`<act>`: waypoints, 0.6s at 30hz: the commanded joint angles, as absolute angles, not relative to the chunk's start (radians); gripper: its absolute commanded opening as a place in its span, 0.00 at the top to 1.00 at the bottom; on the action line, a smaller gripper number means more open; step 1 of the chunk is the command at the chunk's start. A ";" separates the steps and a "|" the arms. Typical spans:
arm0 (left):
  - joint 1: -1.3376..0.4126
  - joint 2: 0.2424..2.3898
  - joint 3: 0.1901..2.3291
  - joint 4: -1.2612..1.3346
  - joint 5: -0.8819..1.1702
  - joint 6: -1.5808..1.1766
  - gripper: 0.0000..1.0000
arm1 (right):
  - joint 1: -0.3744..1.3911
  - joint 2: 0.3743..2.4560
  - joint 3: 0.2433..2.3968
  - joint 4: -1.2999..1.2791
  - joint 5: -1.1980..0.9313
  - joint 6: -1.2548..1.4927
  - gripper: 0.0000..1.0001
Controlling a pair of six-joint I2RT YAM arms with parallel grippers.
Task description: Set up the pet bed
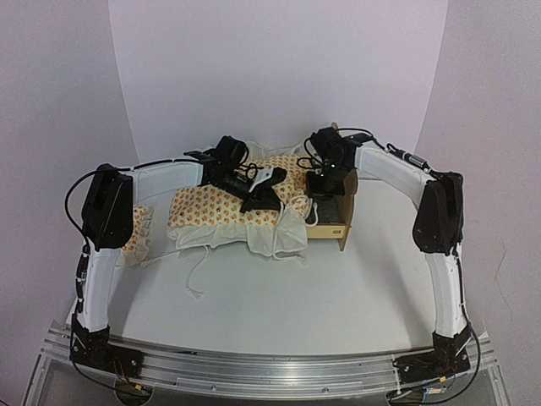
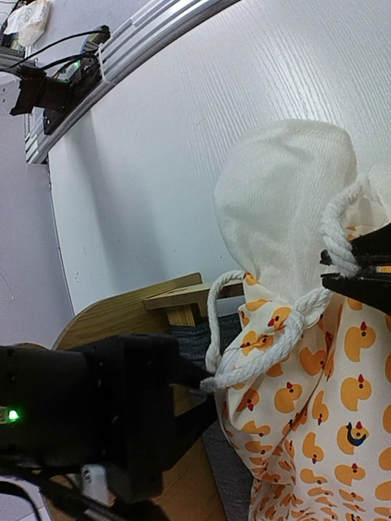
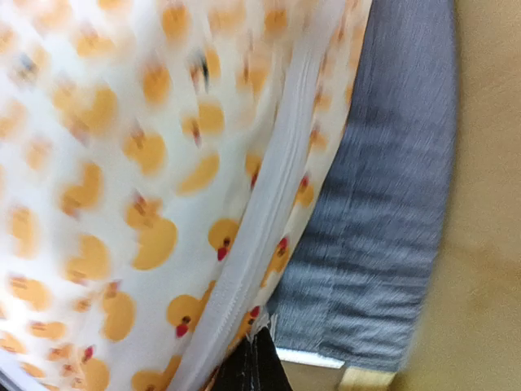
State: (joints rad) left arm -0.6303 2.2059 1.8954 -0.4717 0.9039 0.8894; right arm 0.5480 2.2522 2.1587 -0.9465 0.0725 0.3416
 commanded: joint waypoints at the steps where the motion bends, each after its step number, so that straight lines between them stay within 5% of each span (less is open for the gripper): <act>1: -0.618 2.160 1.896 -0.461 0.910 0.887 1.00 | 0.544 2.126 2.046 -0.778 0.151 0.225 1.00; 7: -0.614 2.163 1.896 -0.454 0.916 0.878 1.00 | 0.542 2.168 1.926 -0.735 -0.022 0.078 1.00; 18: -0.612 2.165 1.891 -0.454 0.923 0.877 1.00 | 0.520 2.325 2.057 -1.163 -0.306 -0.152 1.00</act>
